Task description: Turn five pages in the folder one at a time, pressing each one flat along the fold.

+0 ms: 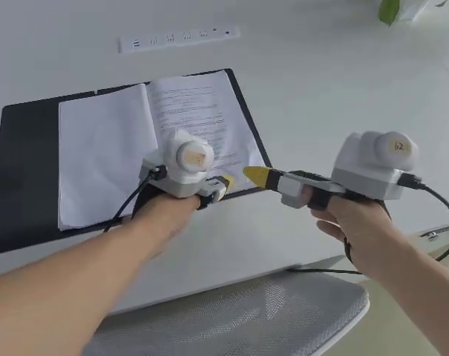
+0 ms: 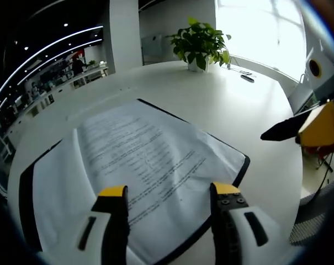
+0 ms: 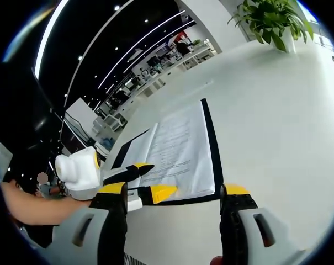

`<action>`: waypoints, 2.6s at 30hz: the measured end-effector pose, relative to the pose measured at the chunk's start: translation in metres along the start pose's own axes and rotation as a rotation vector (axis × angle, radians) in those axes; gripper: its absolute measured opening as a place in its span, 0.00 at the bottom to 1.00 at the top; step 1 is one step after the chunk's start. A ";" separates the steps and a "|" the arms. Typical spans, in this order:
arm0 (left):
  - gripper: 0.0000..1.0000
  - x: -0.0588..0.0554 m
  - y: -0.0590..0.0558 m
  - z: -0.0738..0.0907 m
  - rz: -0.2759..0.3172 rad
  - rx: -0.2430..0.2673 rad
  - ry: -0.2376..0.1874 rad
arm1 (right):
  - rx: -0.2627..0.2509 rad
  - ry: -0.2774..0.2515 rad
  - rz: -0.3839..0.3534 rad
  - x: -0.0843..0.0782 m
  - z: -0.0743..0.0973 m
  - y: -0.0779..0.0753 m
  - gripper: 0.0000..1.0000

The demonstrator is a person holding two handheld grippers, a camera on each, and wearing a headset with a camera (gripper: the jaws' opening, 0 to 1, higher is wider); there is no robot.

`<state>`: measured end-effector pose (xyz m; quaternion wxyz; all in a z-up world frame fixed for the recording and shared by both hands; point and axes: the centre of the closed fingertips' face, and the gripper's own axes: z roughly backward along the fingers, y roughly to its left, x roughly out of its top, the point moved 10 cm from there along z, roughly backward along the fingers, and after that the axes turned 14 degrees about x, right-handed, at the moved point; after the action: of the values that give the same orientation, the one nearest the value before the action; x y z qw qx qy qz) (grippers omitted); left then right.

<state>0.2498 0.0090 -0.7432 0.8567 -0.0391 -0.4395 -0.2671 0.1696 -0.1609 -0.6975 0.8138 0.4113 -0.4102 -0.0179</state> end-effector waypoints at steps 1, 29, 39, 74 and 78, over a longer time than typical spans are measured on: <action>0.59 -0.001 0.000 -0.001 0.001 0.003 -0.003 | 0.003 -0.007 0.004 0.000 -0.002 -0.001 0.67; 0.17 -0.010 0.003 -0.003 0.015 0.014 -0.128 | 0.001 -0.034 0.044 0.008 -0.018 -0.015 0.59; 0.15 -0.010 0.001 -0.003 0.026 0.016 -0.129 | 0.006 -0.009 0.055 0.008 -0.033 -0.020 0.49; 0.15 -0.008 0.001 -0.003 0.062 0.006 -0.099 | 0.049 -0.006 0.026 0.014 -0.044 -0.012 0.00; 0.13 -0.010 0.004 0.001 0.052 0.007 -0.084 | 0.067 -0.014 0.034 0.016 -0.045 -0.006 0.00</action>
<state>0.2462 0.0173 -0.7494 0.8442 -0.0588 -0.4750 -0.2412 0.2129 -0.1413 -0.7061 0.7969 0.4311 -0.4233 0.0070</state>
